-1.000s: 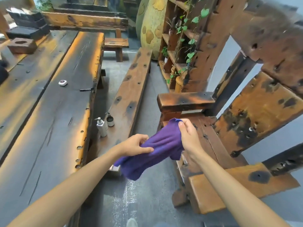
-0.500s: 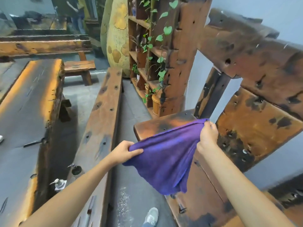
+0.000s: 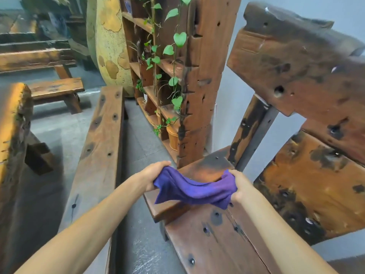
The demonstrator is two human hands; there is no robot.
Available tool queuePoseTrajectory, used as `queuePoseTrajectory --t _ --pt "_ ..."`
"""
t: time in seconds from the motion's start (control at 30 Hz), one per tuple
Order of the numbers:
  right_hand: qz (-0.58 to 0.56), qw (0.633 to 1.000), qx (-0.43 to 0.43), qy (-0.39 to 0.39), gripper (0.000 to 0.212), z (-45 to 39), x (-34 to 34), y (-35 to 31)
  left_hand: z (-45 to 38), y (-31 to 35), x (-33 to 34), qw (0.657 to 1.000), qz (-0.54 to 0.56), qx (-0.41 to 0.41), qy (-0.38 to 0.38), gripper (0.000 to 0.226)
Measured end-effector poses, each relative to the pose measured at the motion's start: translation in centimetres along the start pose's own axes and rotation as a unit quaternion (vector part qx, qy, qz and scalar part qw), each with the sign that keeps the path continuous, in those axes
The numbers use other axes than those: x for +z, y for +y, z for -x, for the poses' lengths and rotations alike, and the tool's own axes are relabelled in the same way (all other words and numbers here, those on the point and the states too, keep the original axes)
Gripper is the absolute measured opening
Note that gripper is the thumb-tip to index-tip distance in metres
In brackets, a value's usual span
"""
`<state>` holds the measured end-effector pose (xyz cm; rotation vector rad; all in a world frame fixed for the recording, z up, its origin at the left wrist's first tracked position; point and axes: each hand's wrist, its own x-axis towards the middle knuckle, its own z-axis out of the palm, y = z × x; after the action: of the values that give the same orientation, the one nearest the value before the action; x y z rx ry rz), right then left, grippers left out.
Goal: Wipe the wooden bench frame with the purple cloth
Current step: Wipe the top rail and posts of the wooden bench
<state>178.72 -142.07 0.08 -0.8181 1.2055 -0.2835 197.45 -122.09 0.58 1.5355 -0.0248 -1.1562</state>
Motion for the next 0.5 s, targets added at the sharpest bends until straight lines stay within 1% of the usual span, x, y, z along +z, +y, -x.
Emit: queuePoseTrajectory --t 0.07,0.13,0.2,0.27,0.33,0.37,0.43,0.5 --pt "-0.004 1.0 -0.011 -0.011 0.034 -0.7 1.1 -0.9 -1.7 1.6 -0.8 0.999 0.017 -0.018 -0.032 0.031" --pt "-0.03 0.998 -0.046 -0.023 0.039 -1.3 3.0 -1.7 -3.7 3.2 -1.2 0.996 0.051 -0.035 -0.069 0.031" --pt "-0.034 0.994 -0.105 -0.024 0.038 -1.5 5.8 -2.6 -5.5 5.0 -1.0 0.992 0.078 -0.039 -0.095 0.024" --pt "-0.021 0.984 -0.177 -0.013 0.03 -1.9 9.1 -3.9 -7.7 7.2 -0.5 0.991 0.064 -0.027 -0.117 0.021" --pt "0.011 0.973 -0.227 -0.028 0.015 -1.5 12.0 -4.8 -8.9 9.5 0.4 0.988 0.052 -0.014 -0.144 0.023" --pt "0.036 0.966 -0.251 -0.045 0.011 -1.3 13.5 -5.1 -9.5 10.6 0.8 0.985 0.042 -0.008 -0.168 0.024" --pt "0.09 0.946 -0.304 -0.069 0.015 -1.2 16.2 -5.6 -10.8 13.0 1.2 0.977 0.036 -0.009 -0.21 0.027" --pt "0.146 0.917 -0.366 -0.062 0.018 -1.2 18.4 -6.1 -12.0 15.6 1.3 0.972 0.021 -0.018 -0.234 0.033"
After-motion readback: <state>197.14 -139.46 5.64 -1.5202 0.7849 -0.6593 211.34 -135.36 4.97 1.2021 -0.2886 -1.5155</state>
